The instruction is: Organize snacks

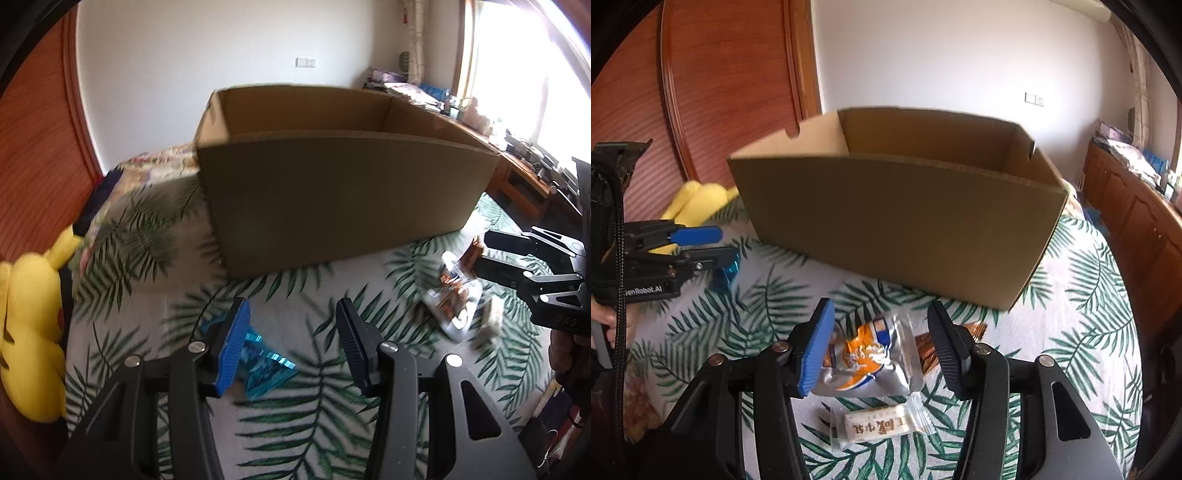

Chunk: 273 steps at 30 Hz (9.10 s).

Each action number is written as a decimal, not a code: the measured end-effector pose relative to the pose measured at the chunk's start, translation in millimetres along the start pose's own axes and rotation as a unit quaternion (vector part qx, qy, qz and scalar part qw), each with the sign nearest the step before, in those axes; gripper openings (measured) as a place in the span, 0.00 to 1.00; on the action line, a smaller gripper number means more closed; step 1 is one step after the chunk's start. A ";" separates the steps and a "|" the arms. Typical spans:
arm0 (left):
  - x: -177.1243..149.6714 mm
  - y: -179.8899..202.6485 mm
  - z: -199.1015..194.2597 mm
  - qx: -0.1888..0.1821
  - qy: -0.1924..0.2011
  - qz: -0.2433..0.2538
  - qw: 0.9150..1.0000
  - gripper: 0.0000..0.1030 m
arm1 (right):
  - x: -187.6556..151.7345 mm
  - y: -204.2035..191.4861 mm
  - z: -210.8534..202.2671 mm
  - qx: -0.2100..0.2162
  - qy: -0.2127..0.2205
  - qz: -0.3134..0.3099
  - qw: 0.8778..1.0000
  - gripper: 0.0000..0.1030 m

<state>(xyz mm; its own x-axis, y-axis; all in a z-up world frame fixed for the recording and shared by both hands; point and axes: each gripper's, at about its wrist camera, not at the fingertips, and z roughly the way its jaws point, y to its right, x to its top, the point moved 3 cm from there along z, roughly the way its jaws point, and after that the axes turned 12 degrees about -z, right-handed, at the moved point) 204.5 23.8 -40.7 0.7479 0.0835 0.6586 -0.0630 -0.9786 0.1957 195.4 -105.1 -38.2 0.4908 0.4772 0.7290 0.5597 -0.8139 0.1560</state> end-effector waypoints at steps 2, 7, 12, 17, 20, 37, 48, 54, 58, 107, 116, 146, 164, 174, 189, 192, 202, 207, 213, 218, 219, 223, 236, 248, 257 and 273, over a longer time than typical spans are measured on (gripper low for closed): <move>-5.2 -6.7 3.0 0.004 -0.005 -0.008 1.000 0.47 | -4.3 -0.9 6.6 0.007 -0.008 0.002 1.000 0.57; -11.7 -18.3 7.4 0.014 -0.012 -0.021 1.000 0.47 | -10.6 -5.6 23.6 0.008 -0.033 -0.010 0.999 0.62; -13.3 -24.4 12.4 0.017 -0.016 -0.026 0.999 0.47 | -17.2 -9.3 34.7 0.018 -0.058 -0.020 0.998 0.66; -13.4 -27.4 18.3 0.020 -0.023 -0.031 0.999 0.47 | -19.3 -12.2 38.0 0.024 -0.066 -0.028 0.997 0.72; -15.7 -30.1 24.5 0.025 -0.031 -0.037 0.999 0.47 | -21.9 -12.3 38.6 0.027 -0.074 -0.032 0.996 0.73; -15.7 -23.0 27.9 0.038 -0.014 -0.034 0.999 0.20 | -21.0 -24.2 46.5 0.023 -0.086 -0.056 0.994 0.81; -24.8 -5.4 7.2 0.011 -0.006 -0.034 0.999 0.18 | -20.9 -24.3 47.2 0.023 -0.087 -0.056 0.994 0.82; -22.5 6.6 -1.8 -0.004 0.002 -0.033 0.999 0.19 | -21.5 -24.1 47.0 0.023 -0.087 -0.056 0.994 0.82; -21.8 12.7 -5.2 -0.013 0.006 -0.033 0.999 0.19 | -20.9 -24.9 47.6 0.023 -0.087 -0.057 0.994 0.83; -12.9 -17.2 -25.4 -0.019 0.030 -0.062 0.997 0.19 | 18.7 -46.5 51.2 0.091 -0.050 -0.065 0.992 0.46; -15.0 -46.9 -33.8 -0.011 0.036 -0.080 0.996 0.19 | 51.2 -69.0 89.8 0.130 -0.068 -0.098 0.984 0.58; -16.4 -72.7 -38.2 -0.009 0.040 -0.100 0.994 0.19 | 60.4 -126.3 121.8 0.151 -0.123 -0.250 0.948 0.58; -17.5 -64.6 -39.7 -0.011 0.041 -0.096 0.995 0.19 | 48.4 -120.5 104.0 0.152 -0.146 -0.232 0.949 0.38; -18.3 -74.8 -44.5 -0.004 0.044 -0.104 0.994 0.19 | 61.0 -130.7 122.7 0.197 -0.215 -0.262 0.920 0.57; -19.3 -76.6 -43.9 -0.008 0.043 -0.104 0.994 0.19 | 49.8 -139.5 104.0 0.168 -0.177 -0.261 0.934 0.42; -17.7 -70.9 -42.5 -0.011 0.042 -0.099 0.994 0.19 | 43.5 -135.5 96.1 0.160 -0.164 -0.254 0.940 0.42; 3.7 -37.6 -47.5 -0.028 0.055 -0.071 0.996 0.19 | 52.5 -96.1 60.5 0.140 -0.111 -0.205 0.962 0.43; 19.6 -11.0 -52.6 -0.042 0.067 -0.052 0.996 0.19 | 59.6 -64.9 34.3 0.118 -0.081 -0.178 0.974 0.43; 39.4 18.3 -57.2 -0.057 0.080 -0.029 0.995 0.19 | 58.8 -28.5 3.3 0.096 -0.054 -0.146 0.983 0.43; 53.8 37.9 -56.6 -0.065 0.087 -0.012 0.994 0.19 | 62.6 -9.1 -10.5 0.081 -0.041 -0.128 0.988 0.43; 56.4 42.7 -56.3 -0.067 0.088 -0.009 0.994 0.19 | 63.3 -5.4 -12.9 0.080 -0.038 -0.124 0.988 0.43; 66.9 55.1 -54.1 -0.073 0.091 0.001 0.993 0.19 | 68.3 9.2 -24.5 0.073 -0.022 -0.114 0.991 0.43; 112.0 74.4 -48.9 -0.077 0.115 0.019 0.990 0.19 | 111.1 51.4 -38.7 0.047 0.038 -0.099 0.993 0.43; 143.4 62.4 -6.7 -0.060 0.100 0.009 0.993 0.19 | 133.1 80.2 -1.8 0.027 0.052 -0.078 0.995 0.43; 147.6 62.0 25.4 -0.050 0.082 0.001 0.995 0.20 | 124.3 96.3 29.1 0.013 0.038 -0.051 0.998 0.44; 134.2 74.3 29.9 -0.049 0.069 0.007 0.996 0.45 | 110.5 95.6 41.3 0.007 0.018 -0.043 0.999 0.53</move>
<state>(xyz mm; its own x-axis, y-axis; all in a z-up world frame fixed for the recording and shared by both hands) 320.0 -43.3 40.5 0.6485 0.1009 0.7545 -0.1420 -0.9578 0.2501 330.7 -116.4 29.7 0.4169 0.5330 0.7363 0.6077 -0.7658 0.2102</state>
